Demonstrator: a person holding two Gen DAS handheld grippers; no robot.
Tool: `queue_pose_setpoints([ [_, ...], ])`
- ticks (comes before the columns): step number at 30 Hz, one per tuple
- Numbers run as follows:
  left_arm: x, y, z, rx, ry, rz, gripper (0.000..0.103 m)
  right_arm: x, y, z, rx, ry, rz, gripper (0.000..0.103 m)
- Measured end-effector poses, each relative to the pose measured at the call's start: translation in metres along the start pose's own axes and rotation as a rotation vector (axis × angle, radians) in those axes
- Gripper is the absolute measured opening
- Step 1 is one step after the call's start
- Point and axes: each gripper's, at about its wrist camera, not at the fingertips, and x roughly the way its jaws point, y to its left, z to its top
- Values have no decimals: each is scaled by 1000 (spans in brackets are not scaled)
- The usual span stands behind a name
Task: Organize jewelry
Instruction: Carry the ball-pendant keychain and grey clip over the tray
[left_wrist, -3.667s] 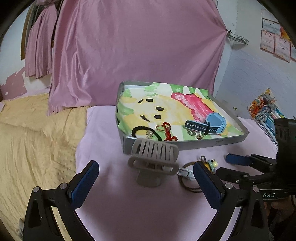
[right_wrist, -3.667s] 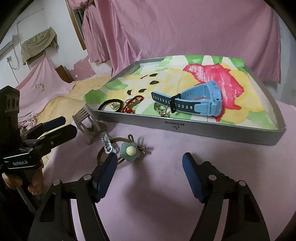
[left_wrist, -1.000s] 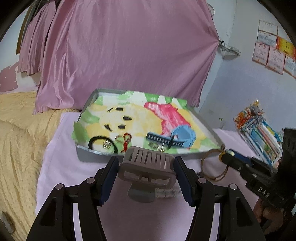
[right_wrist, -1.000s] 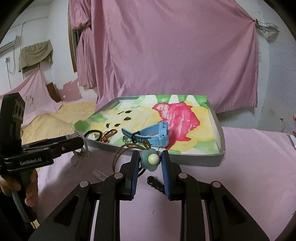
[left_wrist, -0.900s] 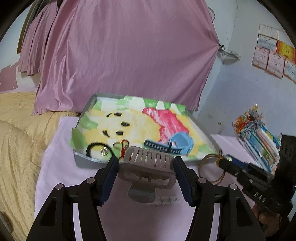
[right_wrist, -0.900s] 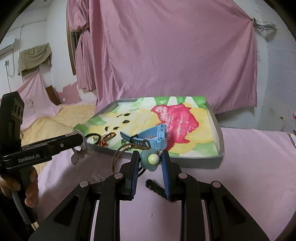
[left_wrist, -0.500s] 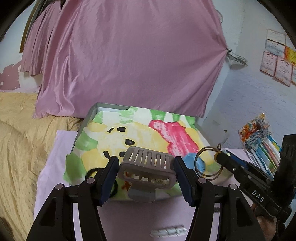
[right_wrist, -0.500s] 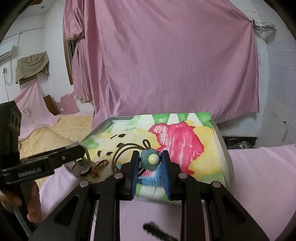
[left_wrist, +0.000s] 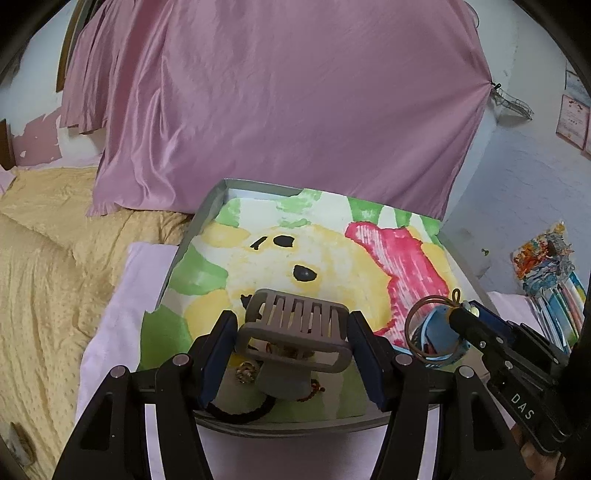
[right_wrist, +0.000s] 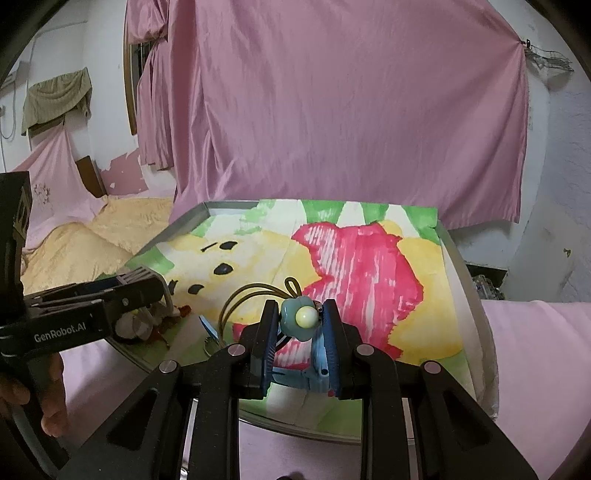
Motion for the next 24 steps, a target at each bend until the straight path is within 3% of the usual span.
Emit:
queue_pose_setpoints([
  [13,4,5,-1,-16,4,-5,60,1,0,-1,-2,-1,4,26],
  [21,-3,5,-2,-20,-32,-25,70,-3,-1,-2,2,-26,5,31],
  [24,-7,4,-3,-19,-51,-37,74,-8,-6,-3,20,-56,2,42],
])
